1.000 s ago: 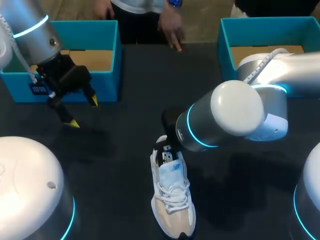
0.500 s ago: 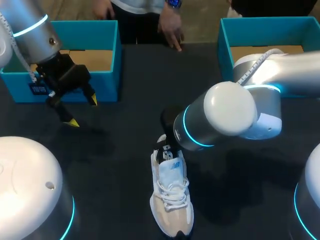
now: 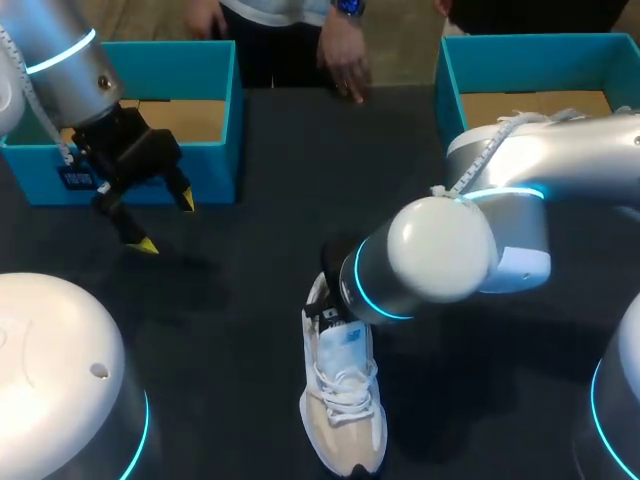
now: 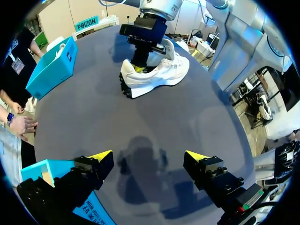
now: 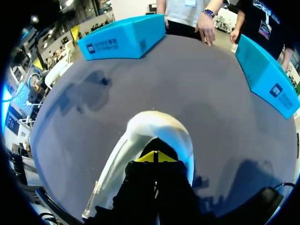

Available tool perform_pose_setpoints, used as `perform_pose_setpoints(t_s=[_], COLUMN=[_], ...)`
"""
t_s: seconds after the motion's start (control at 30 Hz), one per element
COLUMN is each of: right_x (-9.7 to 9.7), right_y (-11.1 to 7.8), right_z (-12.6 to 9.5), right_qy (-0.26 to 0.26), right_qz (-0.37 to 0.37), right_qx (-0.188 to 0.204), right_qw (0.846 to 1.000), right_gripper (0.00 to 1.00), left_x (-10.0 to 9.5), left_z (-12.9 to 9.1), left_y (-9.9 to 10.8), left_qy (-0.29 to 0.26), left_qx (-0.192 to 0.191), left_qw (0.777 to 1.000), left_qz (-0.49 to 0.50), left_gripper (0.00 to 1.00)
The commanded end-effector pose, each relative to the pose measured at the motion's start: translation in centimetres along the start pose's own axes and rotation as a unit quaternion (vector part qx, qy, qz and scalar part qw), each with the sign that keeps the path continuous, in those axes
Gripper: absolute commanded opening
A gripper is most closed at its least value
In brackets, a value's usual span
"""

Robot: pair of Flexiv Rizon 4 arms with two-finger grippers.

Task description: Take the shoe out of the shoebox, open the shoe tongue, remove and reinsert the insole, then place the shoe into the shoebox

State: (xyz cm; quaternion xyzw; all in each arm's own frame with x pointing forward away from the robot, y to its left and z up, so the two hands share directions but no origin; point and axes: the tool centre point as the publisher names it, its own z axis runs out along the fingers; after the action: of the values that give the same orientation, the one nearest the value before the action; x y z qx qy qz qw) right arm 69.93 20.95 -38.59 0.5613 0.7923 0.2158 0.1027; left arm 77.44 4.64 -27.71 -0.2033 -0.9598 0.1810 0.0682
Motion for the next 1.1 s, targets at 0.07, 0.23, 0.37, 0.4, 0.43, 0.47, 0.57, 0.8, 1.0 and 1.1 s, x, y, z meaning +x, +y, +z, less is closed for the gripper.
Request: perform_pose_setpoints(t_s=[0.07,0.23,0.37,0.4,0.43,0.47,0.57,0.8,1.0,1.1], right_x=[1.0,1.1,1.2,1.2,1.2,1.2,1.1,0.7,0.5,0.5], right_y=[-0.4,-0.1,0.1,0.1,0.1,0.1,0.1,-0.2,-0.5,-0.8], right_z=[1.0,-1.9,-3.6,-3.8,-3.9,-4.0,-3.7,-2.8,-1.5,-1.1], right_qy=[-0.004,-0.038,-0.076,-0.087,-0.099,-0.110,-0.132,-0.170,-0.188,-0.195], right_qz=[0.005,0.013,0.014,0.015,0.017,0.020,0.025,0.033,0.035,0.039], right_qx=[0.008,0.000,-0.009,-0.011,-0.011,-0.012,-0.006,0.008,0.020,0.024], right_qw=[1.000,0.999,0.997,0.996,0.995,0.994,0.991,0.985,0.981,0.980], right_gripper=[0.00,0.00,0.00,0.00,0.00,0.00,0.00,0.00,0.00,0.00], left_x=[0.0,0.0,0.0,0.0,0.0,0.0,0.0,0.0,0.0,0.0], left_z=[0.0,0.0,0.0,0.0,0.0,0.0,0.0,0.0,0.0,0.0], left_y=[0.0,0.0,0.0,0.0,0.0,0.0,0.0,0.0,0.0,0.0], left_qy=[0.000,0.000,0.000,0.000,0.000,0.000,0.000,0.000,0.000,0.000], left_qx=[-0.001,-0.001,-0.001,-0.001,-0.001,-0.001,-0.001,-0.001,-0.001,-0.001], left_qw=[1.000,1.000,1.000,1.000,1.000,1.000,1.000,1.000,1.000,1.000], left_qz=[0.000,0.000,0.000,0.000,0.000,0.000,0.000,0.000,0.000,0.000], left_gripper=[1.00,1.00,1.00,1.00,1.00,1.00,1.00,1.00,1.00,1.00])
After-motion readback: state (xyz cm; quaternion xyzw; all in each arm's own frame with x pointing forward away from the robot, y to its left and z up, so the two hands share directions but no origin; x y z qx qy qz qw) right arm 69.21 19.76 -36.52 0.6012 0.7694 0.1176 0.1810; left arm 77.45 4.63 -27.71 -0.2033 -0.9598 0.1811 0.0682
